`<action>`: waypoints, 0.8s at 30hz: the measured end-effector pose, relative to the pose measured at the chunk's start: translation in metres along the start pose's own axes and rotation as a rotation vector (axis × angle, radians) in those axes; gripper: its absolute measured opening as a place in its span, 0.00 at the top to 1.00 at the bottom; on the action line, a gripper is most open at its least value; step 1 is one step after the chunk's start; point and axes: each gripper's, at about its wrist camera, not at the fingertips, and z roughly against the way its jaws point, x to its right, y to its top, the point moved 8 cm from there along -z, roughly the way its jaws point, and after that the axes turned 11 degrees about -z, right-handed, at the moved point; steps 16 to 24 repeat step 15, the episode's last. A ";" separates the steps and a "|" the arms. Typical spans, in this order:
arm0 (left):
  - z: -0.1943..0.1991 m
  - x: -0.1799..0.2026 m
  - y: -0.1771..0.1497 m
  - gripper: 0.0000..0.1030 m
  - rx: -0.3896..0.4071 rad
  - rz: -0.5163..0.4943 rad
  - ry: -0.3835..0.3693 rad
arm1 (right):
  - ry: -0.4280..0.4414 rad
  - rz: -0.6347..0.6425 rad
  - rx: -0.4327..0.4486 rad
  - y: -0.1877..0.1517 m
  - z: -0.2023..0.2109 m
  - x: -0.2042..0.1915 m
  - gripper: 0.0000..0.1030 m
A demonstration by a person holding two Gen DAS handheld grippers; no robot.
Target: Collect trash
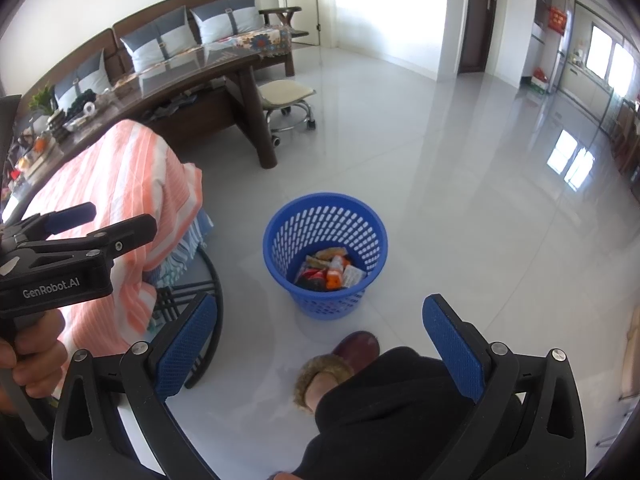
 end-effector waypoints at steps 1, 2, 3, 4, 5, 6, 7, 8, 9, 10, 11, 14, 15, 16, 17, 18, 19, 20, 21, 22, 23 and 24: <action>0.000 0.000 0.000 0.00 -0.001 -0.001 -0.001 | 0.000 0.001 0.000 0.001 0.000 0.000 0.00; -0.001 0.000 0.000 0.00 -0.001 -0.002 -0.001 | -0.001 0.000 0.000 0.000 0.000 0.000 0.00; -0.001 0.000 0.000 0.00 -0.001 -0.004 -0.001 | -0.001 0.000 -0.001 0.000 -0.001 0.000 0.00; -0.001 0.000 -0.001 0.00 -0.002 -0.005 -0.002 | -0.002 -0.001 -0.002 -0.001 -0.001 0.000 0.00; -0.001 0.001 -0.001 0.00 -0.003 -0.006 -0.004 | -0.002 -0.001 -0.003 -0.002 -0.002 0.000 0.00; -0.002 0.001 -0.001 0.00 -0.003 -0.007 -0.004 | -0.002 -0.001 -0.004 -0.003 -0.002 0.000 0.00; -0.001 0.001 -0.001 0.00 -0.002 -0.007 -0.004 | -0.002 0.000 -0.005 -0.002 -0.002 0.000 0.00; -0.001 0.000 -0.001 0.00 0.002 -0.005 -0.003 | -0.002 0.000 -0.007 -0.002 -0.002 0.000 0.00; -0.001 0.000 -0.002 0.00 0.006 -0.002 -0.004 | -0.003 0.000 -0.008 -0.003 -0.003 0.000 0.00; 0.000 -0.001 -0.002 0.00 0.009 0.004 -0.006 | -0.004 -0.001 -0.010 -0.003 -0.003 0.001 0.00; -0.001 -0.002 -0.003 0.00 0.008 0.013 -0.007 | -0.004 -0.002 -0.011 -0.003 -0.003 0.001 0.00; -0.001 -0.004 -0.004 0.01 0.004 0.024 -0.013 | -0.006 -0.004 -0.014 -0.004 -0.003 0.000 0.00; 0.000 -0.003 -0.004 0.01 0.005 0.022 -0.011 | -0.006 -0.004 -0.013 -0.004 -0.003 0.000 0.00; 0.000 -0.003 -0.004 0.01 0.005 0.022 -0.011 | -0.006 -0.004 -0.013 -0.004 -0.003 0.000 0.00; 0.000 -0.003 -0.004 0.01 0.005 0.022 -0.011 | -0.006 -0.004 -0.013 -0.004 -0.003 0.000 0.00; 0.000 -0.003 -0.004 0.01 0.005 0.022 -0.011 | -0.006 -0.004 -0.013 -0.004 -0.003 0.000 0.00; 0.000 -0.003 -0.004 0.01 0.005 0.022 -0.011 | -0.006 -0.004 -0.013 -0.004 -0.003 0.000 0.00; 0.000 -0.003 -0.004 0.01 0.005 0.022 -0.011 | -0.006 -0.004 -0.013 -0.004 -0.003 0.000 0.00; 0.000 -0.003 -0.004 0.01 0.005 0.022 -0.011 | -0.006 -0.004 -0.013 -0.004 -0.003 0.000 0.00; 0.000 -0.003 -0.004 0.01 0.005 0.022 -0.011 | -0.006 -0.004 -0.013 -0.004 -0.003 0.000 0.00; 0.000 -0.003 -0.004 0.01 0.005 0.022 -0.011 | -0.006 -0.004 -0.013 -0.004 -0.003 0.000 0.00; 0.000 -0.003 -0.004 0.01 0.005 0.022 -0.011 | -0.006 -0.004 -0.013 -0.004 -0.003 0.000 0.00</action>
